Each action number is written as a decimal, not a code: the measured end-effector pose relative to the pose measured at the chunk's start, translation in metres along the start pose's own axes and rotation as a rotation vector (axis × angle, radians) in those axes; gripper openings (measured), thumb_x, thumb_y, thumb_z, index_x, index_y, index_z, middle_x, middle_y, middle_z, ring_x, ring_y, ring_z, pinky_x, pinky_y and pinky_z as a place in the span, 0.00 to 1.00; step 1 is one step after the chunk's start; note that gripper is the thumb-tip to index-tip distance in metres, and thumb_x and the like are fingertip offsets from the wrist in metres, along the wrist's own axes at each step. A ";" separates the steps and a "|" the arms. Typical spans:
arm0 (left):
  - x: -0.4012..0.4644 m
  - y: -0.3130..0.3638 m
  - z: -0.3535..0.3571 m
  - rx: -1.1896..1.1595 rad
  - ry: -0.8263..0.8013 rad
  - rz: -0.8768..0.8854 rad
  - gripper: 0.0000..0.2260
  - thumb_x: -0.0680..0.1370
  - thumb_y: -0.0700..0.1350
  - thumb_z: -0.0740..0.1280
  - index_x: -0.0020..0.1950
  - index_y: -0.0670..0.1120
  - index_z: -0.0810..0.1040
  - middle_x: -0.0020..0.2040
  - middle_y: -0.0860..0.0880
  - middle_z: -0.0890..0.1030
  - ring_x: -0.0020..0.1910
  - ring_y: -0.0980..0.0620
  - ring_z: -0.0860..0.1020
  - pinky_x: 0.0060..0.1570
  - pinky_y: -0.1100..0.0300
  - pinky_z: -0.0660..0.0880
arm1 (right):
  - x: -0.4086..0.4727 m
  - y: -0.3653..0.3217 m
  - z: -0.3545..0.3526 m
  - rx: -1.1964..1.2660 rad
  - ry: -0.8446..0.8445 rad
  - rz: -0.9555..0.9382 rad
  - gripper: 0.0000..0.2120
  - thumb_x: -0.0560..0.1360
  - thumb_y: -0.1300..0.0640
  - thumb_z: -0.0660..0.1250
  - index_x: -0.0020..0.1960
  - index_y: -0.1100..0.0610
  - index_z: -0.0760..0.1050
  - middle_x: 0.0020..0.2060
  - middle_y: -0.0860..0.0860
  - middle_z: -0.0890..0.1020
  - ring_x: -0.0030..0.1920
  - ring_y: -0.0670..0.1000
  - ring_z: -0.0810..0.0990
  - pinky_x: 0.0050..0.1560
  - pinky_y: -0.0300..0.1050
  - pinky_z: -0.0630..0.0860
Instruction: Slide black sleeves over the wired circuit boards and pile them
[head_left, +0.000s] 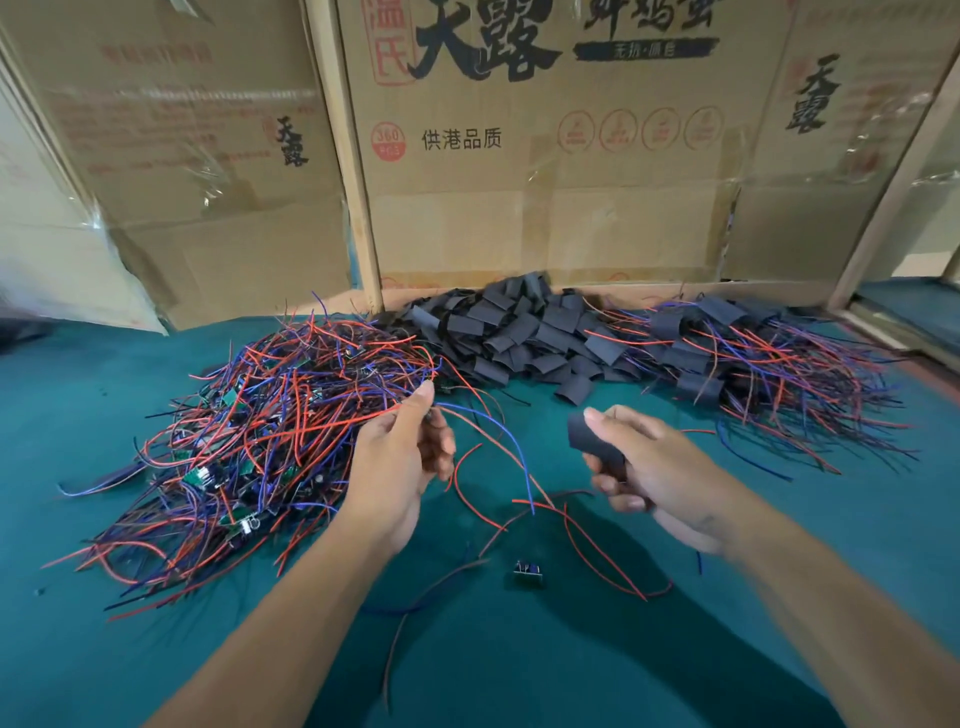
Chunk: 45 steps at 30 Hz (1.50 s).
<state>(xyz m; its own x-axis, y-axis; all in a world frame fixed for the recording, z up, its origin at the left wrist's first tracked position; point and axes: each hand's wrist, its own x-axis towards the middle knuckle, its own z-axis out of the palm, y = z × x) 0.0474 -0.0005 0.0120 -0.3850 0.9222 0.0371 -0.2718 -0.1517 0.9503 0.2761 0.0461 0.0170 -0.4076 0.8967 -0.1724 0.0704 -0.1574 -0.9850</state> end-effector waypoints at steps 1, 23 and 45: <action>0.000 0.000 -0.001 -0.012 0.000 -0.015 0.17 0.82 0.51 0.64 0.37 0.44 0.71 0.27 0.46 0.73 0.24 0.50 0.67 0.24 0.62 0.66 | -0.001 0.000 0.002 0.037 -0.002 0.013 0.13 0.81 0.47 0.62 0.45 0.56 0.69 0.34 0.51 0.73 0.29 0.48 0.68 0.24 0.38 0.59; -0.001 0.008 -0.005 -0.175 0.048 -0.140 0.15 0.82 0.53 0.64 0.40 0.45 0.71 0.29 0.47 0.76 0.23 0.52 0.69 0.24 0.63 0.69 | -0.037 -0.010 0.014 -1.135 -0.264 -0.147 0.28 0.64 0.23 0.62 0.43 0.47 0.70 0.34 0.41 0.80 0.29 0.42 0.75 0.35 0.46 0.74; 0.002 0.004 -0.010 -0.209 0.023 -0.167 0.14 0.79 0.54 0.67 0.41 0.45 0.74 0.36 0.42 0.83 0.27 0.52 0.73 0.27 0.62 0.73 | -0.054 -0.005 0.023 -1.492 -0.428 0.015 0.28 0.59 0.32 0.68 0.48 0.52 0.76 0.41 0.51 0.81 0.43 0.54 0.80 0.43 0.56 0.78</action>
<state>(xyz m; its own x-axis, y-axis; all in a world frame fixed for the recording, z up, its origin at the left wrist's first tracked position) 0.0368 -0.0028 0.0133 -0.3387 0.9326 -0.1246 -0.5090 -0.0702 0.8579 0.2769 -0.0109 0.0314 -0.6007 0.6771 -0.4250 0.7818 0.6086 -0.1354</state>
